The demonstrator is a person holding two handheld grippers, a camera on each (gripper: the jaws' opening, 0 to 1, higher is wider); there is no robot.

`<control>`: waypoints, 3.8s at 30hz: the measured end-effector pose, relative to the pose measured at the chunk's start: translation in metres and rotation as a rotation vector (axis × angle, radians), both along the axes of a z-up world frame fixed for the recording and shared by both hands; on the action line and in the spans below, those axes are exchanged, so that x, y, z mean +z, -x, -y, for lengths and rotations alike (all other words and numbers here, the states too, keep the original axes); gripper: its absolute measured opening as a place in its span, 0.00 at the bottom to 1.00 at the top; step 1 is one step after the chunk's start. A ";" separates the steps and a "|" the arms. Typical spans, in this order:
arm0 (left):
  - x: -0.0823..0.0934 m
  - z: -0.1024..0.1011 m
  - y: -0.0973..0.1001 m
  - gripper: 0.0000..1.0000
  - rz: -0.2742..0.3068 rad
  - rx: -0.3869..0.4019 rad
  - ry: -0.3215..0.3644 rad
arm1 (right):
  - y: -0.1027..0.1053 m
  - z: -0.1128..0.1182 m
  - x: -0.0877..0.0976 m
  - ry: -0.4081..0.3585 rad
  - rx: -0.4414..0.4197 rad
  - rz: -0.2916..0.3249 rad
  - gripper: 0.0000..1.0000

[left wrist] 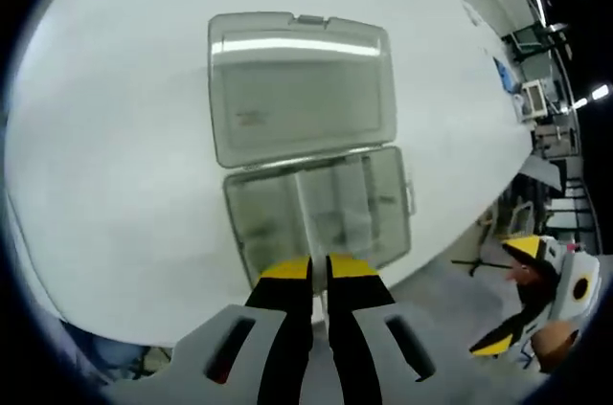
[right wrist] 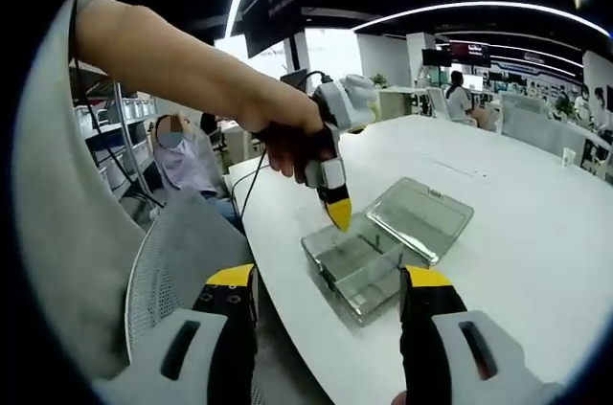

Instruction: Insert the divider into the dual guide fixture by aligning both edges with the guide slots and pushing it downward to the bottom, including one-sided entry, uneven engagement, binding, and posture correction.

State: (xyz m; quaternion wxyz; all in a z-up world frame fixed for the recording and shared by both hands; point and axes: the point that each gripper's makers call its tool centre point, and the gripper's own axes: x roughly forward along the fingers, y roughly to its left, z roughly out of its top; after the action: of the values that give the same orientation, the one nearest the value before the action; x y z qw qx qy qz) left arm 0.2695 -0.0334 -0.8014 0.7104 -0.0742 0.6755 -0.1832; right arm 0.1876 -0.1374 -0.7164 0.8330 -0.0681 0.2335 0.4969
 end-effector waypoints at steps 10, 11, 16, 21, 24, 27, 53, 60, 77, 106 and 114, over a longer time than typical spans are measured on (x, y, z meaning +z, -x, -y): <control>-0.009 0.002 -0.004 0.01 -0.010 0.002 -0.015 | 0.000 0.003 -0.001 -0.007 -0.002 -0.010 0.57; -0.009 0.002 -0.004 0.01 -0.011 0.002 -0.016 | 0.000 0.003 -0.002 -0.006 -0.002 -0.010 0.57; -0.014 0.001 -0.003 0.01 -0.012 0.003 -0.028 | 0.000 0.003 -0.003 -0.006 0.000 -0.014 0.57; -0.019 0.000 -0.003 0.01 -0.020 0.008 -0.036 | 0.000 0.004 -0.005 -0.009 -0.004 -0.021 0.57; -0.021 0.000 -0.002 0.01 -0.022 0.015 -0.040 | 0.001 0.004 -0.007 -0.007 -0.002 -0.025 0.57; -0.022 0.000 -0.003 0.01 -0.022 0.016 -0.041 | 0.001 0.003 -0.008 -0.008 -0.002 -0.029 0.57; -0.029 0.000 -0.003 0.01 -0.043 0.012 -0.061 | -0.005 0.005 -0.009 -0.015 -0.012 -0.037 0.56; -0.030 0.000 -0.004 0.01 -0.045 0.005 -0.066 | -0.005 0.004 -0.009 -0.016 -0.011 -0.038 0.56; -0.031 -0.001 -0.003 0.01 -0.040 -0.016 -0.093 | -0.004 0.006 -0.008 -0.014 -0.014 -0.038 0.56; -0.034 0.003 -0.004 0.01 -0.039 -0.118 -0.204 | -0.003 0.007 -0.009 -0.016 -0.019 -0.043 0.56; -0.035 0.004 -0.003 0.01 -0.037 -0.180 -0.257 | -0.004 0.008 -0.009 -0.017 -0.022 -0.043 0.56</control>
State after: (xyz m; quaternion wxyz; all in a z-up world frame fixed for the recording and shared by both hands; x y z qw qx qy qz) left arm 0.2730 -0.0378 -0.8362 0.6823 0.0750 0.7101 -0.1567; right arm 0.1918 -0.1457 -0.7253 0.8337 -0.0476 0.2480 0.4910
